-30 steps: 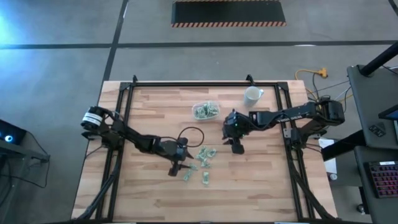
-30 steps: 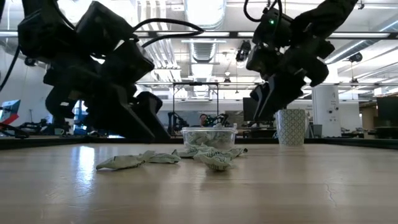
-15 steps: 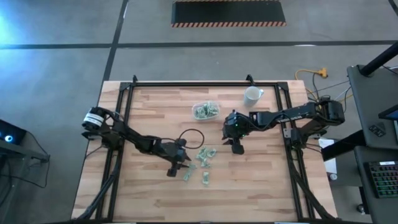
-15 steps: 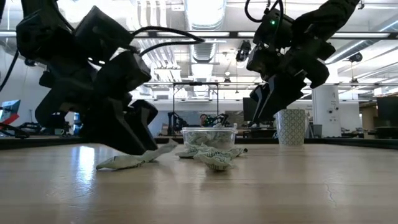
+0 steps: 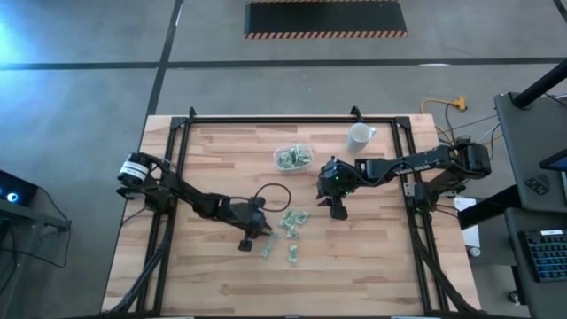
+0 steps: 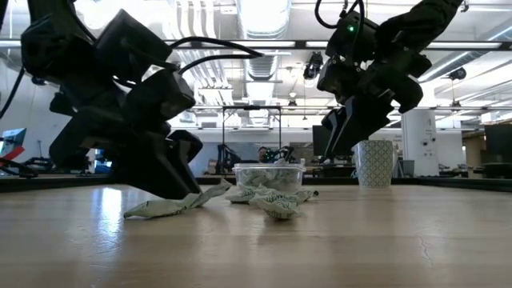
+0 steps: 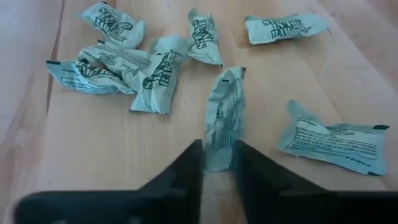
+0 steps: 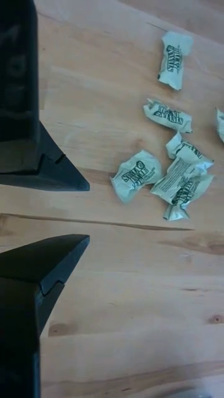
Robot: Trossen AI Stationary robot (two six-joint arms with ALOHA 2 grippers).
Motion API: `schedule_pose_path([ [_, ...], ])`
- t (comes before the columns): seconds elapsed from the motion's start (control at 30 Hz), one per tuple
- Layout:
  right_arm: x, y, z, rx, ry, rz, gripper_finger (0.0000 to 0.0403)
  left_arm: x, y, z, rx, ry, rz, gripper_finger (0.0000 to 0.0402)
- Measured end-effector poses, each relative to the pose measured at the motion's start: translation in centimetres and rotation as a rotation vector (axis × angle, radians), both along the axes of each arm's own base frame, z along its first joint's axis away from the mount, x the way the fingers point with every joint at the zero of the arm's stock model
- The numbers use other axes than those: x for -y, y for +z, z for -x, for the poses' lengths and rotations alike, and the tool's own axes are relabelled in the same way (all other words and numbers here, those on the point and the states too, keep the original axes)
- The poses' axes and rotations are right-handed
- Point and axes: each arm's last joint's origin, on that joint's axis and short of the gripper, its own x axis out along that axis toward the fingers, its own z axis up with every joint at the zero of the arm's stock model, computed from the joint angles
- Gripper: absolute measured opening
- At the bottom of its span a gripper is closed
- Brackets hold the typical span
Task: Pick and place Stevia / Truvia into bins
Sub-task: Put the stevia packet into the transparent container
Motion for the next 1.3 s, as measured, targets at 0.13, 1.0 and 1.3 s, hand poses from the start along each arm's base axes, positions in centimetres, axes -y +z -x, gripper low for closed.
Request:
schedule_pose_path([
  [0.13, 0.0, 0.0, 0.0, 0.001, 0.000, 0.000, 0.0114, 0.0, 0.0, 0.0, 0.001, -0.002, -0.003, 0.0010],
  [1.0, 0.0, 0.3, -0.3, 0.044, 0.000, 0.005, 0.0114, -7.5, 5.8, -1.1, 0.215, 0.491, -0.304, 0.0000],
  [1.3, 0.0, 0.4, -0.5, 0.061, 0.004, 0.010, 0.0114, -14.4, 8.1, -2.1, 0.120, 0.602, -0.288, 0.0000],
])
